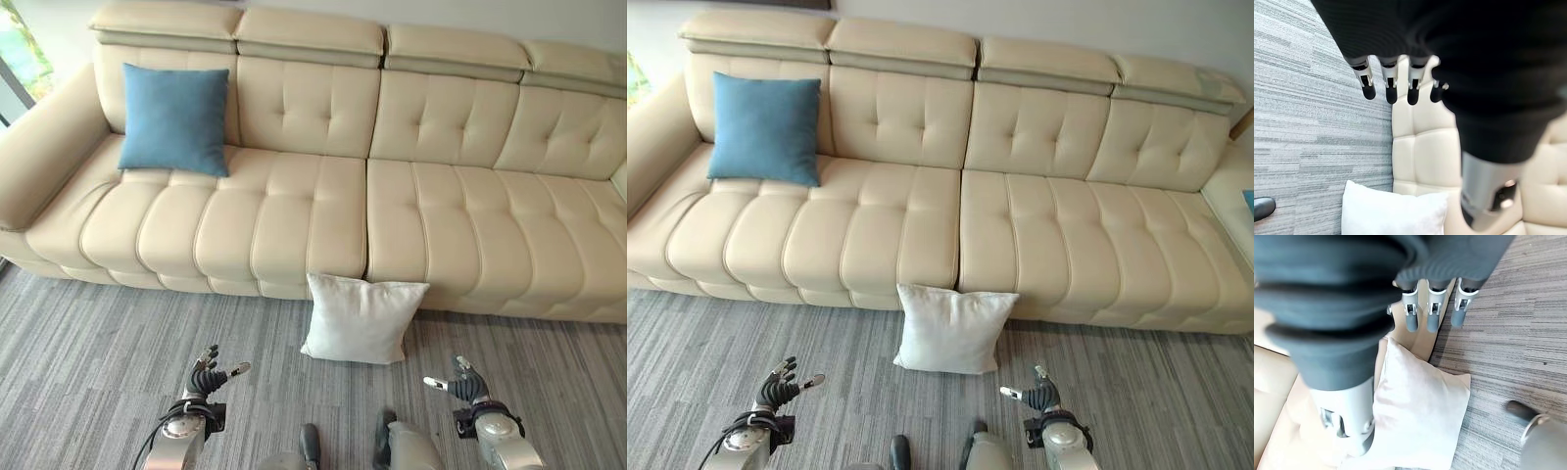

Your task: Pick up all the scattered cushions and arrange them neatly on the sofa.

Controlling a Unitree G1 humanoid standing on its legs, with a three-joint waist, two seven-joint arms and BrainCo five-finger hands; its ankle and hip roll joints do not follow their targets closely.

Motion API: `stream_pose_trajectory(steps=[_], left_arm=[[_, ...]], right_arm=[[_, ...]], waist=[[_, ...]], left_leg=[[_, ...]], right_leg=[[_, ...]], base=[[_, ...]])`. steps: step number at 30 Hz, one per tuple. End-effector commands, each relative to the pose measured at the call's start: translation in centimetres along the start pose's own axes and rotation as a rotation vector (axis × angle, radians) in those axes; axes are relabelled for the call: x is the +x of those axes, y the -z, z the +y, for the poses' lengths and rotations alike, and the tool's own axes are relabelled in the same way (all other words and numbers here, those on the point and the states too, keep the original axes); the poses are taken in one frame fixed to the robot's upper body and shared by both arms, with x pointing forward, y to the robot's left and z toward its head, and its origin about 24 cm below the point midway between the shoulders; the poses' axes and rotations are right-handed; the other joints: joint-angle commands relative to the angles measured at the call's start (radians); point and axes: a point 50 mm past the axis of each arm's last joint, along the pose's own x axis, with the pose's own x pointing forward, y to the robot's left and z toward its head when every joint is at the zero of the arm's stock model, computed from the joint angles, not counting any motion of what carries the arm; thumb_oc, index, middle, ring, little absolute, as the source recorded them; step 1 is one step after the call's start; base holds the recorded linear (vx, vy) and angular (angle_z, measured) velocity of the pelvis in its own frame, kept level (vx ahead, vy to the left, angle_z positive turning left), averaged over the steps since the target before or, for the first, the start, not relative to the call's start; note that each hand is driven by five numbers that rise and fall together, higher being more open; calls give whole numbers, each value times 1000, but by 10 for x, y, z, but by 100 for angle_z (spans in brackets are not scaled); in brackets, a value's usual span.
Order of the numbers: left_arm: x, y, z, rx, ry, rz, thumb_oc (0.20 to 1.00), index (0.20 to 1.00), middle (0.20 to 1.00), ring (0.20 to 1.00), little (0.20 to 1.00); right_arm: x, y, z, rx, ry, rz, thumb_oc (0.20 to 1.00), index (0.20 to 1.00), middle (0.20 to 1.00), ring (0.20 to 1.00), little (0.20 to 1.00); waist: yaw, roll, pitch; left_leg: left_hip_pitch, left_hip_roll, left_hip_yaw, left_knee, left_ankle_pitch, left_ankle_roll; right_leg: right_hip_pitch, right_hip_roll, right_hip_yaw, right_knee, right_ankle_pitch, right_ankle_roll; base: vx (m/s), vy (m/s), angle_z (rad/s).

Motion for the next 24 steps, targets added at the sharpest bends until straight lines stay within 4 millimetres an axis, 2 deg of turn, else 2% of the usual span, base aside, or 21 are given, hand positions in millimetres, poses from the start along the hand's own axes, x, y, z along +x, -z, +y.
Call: stream_pose_trajectory(steps=[1, 3, 6, 7, 8, 9, 11, 12, 14, 15, 16, 18, 24], left_arm=[[3, -32, -3, 16, 20, -144, 1000, 1000, 1000, 1000, 1000], [3, -31, -6, 17, 35, -146, 1000, 1000, 1000, 1000, 1000], [0, -25, -10, -8, 44, -130, 1000, 1000, 1000, 1000, 1000], [0, -24, -11, -13, 47, -125, 1000, 1000, 1000, 1000, 1000], [-1, -23, -13, -22, 55, -121, 1000, 1000, 1000, 1000, 1000], [-1, -24, -13, -21, 55, -121, 1000, 1000, 1000, 1000, 1000], [0, -24, -16, -35, 61, -125, 1000, 1000, 1000, 1000, 1000], [0, -24, -17, -51, 61, -120, 1000, 1000, 1000, 1000, 1000], [0, -23, -18, -53, 62, -115, 1000, 1000, 1000, 1000, 1000], [-2, -18, -17, -39, 66, -98, 1000, 1000, 1000, 1000, 1000], [-2, -13, -16, -15, 63, -72, 1000, 1000, 1000, 1000, 1000], [-4, -8, -17, -2, 80, -63, 1000, 1000, 1000, 1000, 1000], [-4, 1, -13, 14, 71, -26, 1000, 1000, 1000, 1000, 1000]], right_arm=[[4, -12, -16, -31, 48, -40, 1000, 1000, 1000, 1000, 1000], [3, -5, -15, -25, 45, -19, 1000, 1000, 1000, 1000, 1000], [2, -3, -20, -22, 54, -18, 1000, 1000, 1000, 1000, 1000], [3, -4, -22, -18, 58, -21, 1000, 1000, 1000, 1000, 1000], [3, -8, -28, -26, 71, -33, 1000, 1000, 1000, 1000, 1000], [3, -8, -28, -25, 71, -33, 1000, 1000, 1000, 1000, 1000], [5, -12, -33, -28, 86, -46, 1000, 1000, 1000, 1000, 1000], [6, -13, -37, -27, 96, -48, 1000, 1000, 1000, 1000, 1000], [6, -14, -38, -26, 101, -48, 1000, 1000, 1000, 1000, 1000], [6, -14, -43, -36, 113, -49, 1000, 1000, 1000, 1000, 1000], [6, -13, -46, -55, 130, -43, 1000, 1000, 1000, 1000, 1000], [4, -8, -41, -62, 105, -32, 1000, 1000, 1000, 1000, 1000], [4, -6, -36, -89, 79, -25, 1000, 1000, 1000, 1000, 1000]], waist=[[-31, 7, 45], [-35, 3, 28], [-45, 10, 2], [-47, 14, 2], [-42, 19, 17], [-44, 16, 15], [-32, 20, 35], [-26, 13, 41], [-23, 9, 40], [-10, 16, 45], [-4, 25, 48], [-11, 39, 33], [-6, 39, 38]], left_leg=[[75, 76, -35, 23, -99, -88], [95, 76, -33, 44, -133, -93], [92, 100, -34, 121, -160, -110], [79, 110, -33, 169, -154, -117], [25, 128, -41, 319, -126, -138], [20, 125, -42, 320, -122, -137], [-34, 127, -70, 442, -77, -155], [-96, 115, -93, 464, -66, -151], [-124, 110, -98, 438, -81, -144], [-157, 111, -104, 331, -83, -135], [-148, 125, -100, 238, -47, -141], [-96, 118, -110, 131, -26, -136], [-42, 111, -97, 78, -37, -124]], right_leg=[[105, 48, -55, -135, 71, -5], [137, 47, -50, -160, 73, -16], [177, 58, -42, -165, 65, -43], [188, 65, -39, -165, 56, -51], [221, 80, -23, -162, 30, -80], [218, 77, -24, -164, 32, -80], [248, 92, -14, -169, 10, -103], [266, 87, -6, -181, -4, -110], [273, 83, -3, -188, -9, -106], [291, 88, 8, -195, -21, -98], [298, 96, 4, -189, -30, -99], [303, 112, 24, -188, -37, -102], [305, 112, 41, -195, -32, -93]], base=[[184, -98, -7], [304, -163, 1], [266, -148, -3], [239, -231, 1], [151, -183, -2], [125, -168, 1], [108, -117, -17], [109, -83, -19], [138, 6, -24], [204, 70, -9], [237, 99, -16], [209, 118, -47], [80, 60, -12]])
